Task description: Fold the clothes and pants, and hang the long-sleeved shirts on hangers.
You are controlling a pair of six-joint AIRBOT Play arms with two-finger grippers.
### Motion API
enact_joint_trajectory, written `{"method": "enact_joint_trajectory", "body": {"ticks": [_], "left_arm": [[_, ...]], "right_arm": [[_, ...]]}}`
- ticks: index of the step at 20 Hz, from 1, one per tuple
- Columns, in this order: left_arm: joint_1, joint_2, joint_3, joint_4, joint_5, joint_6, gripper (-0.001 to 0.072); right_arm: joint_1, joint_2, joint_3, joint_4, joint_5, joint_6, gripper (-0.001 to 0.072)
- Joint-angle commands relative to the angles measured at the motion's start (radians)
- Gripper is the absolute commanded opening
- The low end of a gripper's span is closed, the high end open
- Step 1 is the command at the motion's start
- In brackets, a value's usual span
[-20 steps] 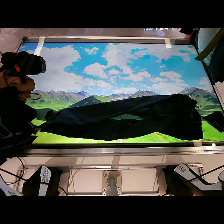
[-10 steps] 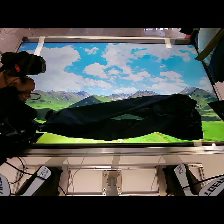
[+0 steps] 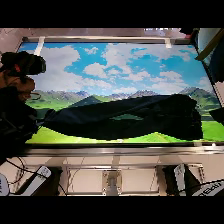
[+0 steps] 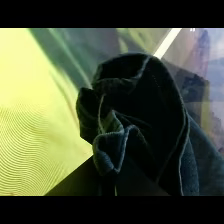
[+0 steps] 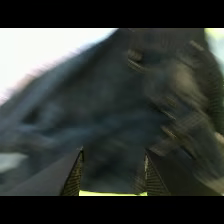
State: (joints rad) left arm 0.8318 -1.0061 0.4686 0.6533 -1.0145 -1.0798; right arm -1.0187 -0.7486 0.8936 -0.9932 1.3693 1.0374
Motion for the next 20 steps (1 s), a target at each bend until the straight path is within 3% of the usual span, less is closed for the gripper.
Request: {"method": "enact_joint_trajectory", "body": {"ticks": [1,5,9,14,20], "left_arm": [[0.001,0.07,0.003,-0.011,0.005,0.013,0.0017],[0.001,0.136,0.003,-0.011,0.005,-0.02,0.0017],[0.001,0.2,0.031,-0.011,0.005,-0.083,0.0017],[0.001,0.222,0.037,0.005,0.001,-0.14,0.0016],[0.001,0.222,0.037,0.004,0.001,-0.155,0.0016]], "right_arm": [[-0.01,-0.013,-0.06,-0.208,-0.031,0.043,0.0407],[-0.047,-0.15,-0.138,-0.214,-0.053,0.03,0.0409],[-0.118,-0.282,-0.129,-0.199,-0.126,-0.077,0.0409],[-0.115,-0.486,-0.129,0.007,-0.177,-0.231,0.0409],[-0.115,-0.608,-0.129,0.029,-0.139,-0.293,0.0407]]}}
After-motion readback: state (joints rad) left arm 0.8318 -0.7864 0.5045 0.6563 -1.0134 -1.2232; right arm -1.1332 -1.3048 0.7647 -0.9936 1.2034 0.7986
